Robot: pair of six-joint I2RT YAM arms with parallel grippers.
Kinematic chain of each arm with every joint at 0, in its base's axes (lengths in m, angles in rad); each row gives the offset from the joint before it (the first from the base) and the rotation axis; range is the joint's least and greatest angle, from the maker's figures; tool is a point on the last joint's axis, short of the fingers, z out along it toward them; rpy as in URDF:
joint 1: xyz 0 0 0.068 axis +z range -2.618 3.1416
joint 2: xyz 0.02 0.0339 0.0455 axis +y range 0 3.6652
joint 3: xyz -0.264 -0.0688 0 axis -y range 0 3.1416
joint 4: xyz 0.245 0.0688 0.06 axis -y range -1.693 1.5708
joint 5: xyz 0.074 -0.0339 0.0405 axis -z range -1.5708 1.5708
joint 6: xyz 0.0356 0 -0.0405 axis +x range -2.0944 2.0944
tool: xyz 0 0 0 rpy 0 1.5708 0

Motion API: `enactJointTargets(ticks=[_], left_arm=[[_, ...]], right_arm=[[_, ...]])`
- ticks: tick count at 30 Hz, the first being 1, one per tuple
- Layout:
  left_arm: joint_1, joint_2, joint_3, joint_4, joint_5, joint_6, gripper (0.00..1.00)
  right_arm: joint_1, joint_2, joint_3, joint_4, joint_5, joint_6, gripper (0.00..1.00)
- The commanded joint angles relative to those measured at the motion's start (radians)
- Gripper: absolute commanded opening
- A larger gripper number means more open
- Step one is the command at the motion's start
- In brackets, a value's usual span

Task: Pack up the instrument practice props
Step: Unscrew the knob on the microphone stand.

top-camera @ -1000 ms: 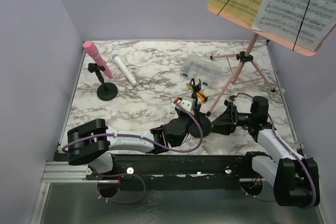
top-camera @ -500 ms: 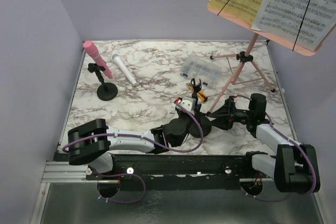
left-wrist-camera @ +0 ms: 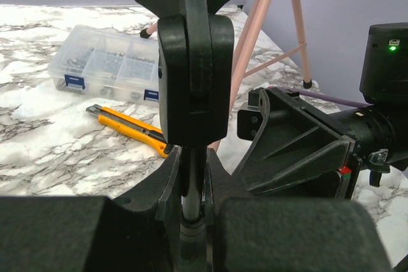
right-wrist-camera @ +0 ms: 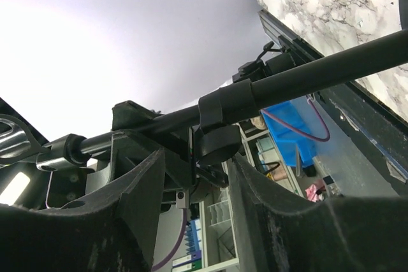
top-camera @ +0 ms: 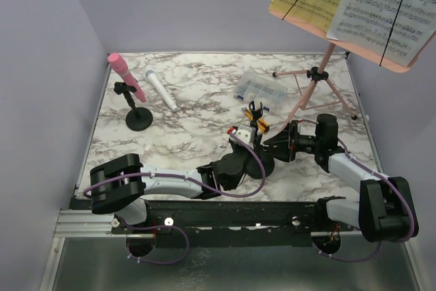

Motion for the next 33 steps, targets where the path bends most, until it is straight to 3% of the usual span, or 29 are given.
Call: enactJointTargets(ticks=[1, 10, 17, 28, 33], left_arm=[[-0.004, 0.014, -0.009, -0.031, 0.011, -0.056, 0.0], [-0.004, 0.012, -0.009, -0.031, 0.015, -0.056, 0.0], [-0.005, 0.007, -0.013, -0.031, 0.014, -0.064, 0.0], [-0.004, 0.008, -0.009, -0.033, 0.018, -0.059, 0.0], [-0.005, 0.002, -0.015, -0.033, 0.02, -0.061, 0.0]], right_arm=[[0.003, 0.003, 0.003, -0.031, 0.071, 0.021, 0.47], [0.003, -0.019, -0.019, -0.066, 0.113, 0.014, 0.46], [0.002, -0.028, -0.024, -0.064, 0.12, 0.018, 0.38], [0.0, -0.085, -0.049, -0.019, 0.155, -0.063, 0.1], [0.0, -0.116, -0.026, -0.004, 0.166, -0.239, 0.0]])
